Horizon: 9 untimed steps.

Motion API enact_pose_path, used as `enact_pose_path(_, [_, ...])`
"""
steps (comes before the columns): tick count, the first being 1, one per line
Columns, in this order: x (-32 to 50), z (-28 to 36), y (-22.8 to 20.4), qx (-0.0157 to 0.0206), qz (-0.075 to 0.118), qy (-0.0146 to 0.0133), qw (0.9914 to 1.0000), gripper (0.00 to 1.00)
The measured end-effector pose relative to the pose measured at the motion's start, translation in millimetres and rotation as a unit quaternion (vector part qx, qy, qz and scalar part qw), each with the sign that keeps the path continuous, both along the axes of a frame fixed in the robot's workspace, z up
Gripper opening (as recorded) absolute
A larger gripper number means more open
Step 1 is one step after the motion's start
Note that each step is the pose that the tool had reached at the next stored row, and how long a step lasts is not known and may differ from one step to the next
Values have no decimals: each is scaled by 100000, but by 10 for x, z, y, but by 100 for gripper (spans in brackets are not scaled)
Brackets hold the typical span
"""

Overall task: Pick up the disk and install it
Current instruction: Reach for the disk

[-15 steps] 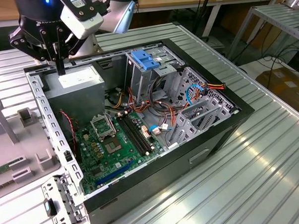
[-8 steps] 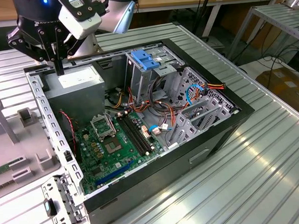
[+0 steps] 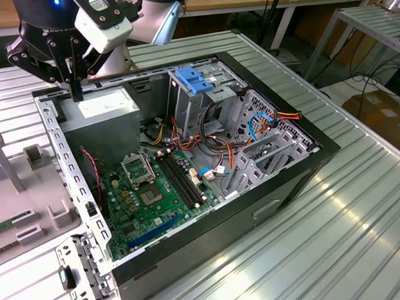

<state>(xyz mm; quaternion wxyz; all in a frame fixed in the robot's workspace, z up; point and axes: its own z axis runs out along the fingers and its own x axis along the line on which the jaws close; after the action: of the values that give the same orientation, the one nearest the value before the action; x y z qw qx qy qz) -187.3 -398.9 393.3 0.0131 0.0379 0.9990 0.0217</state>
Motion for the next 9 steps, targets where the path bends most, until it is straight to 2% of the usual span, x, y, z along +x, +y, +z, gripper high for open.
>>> enact_pose_path(5, [-20,0,0,0,1,-1,100000,11])
enact_pose_path(9, [-71,0,0,2,3,-3,100000,11])
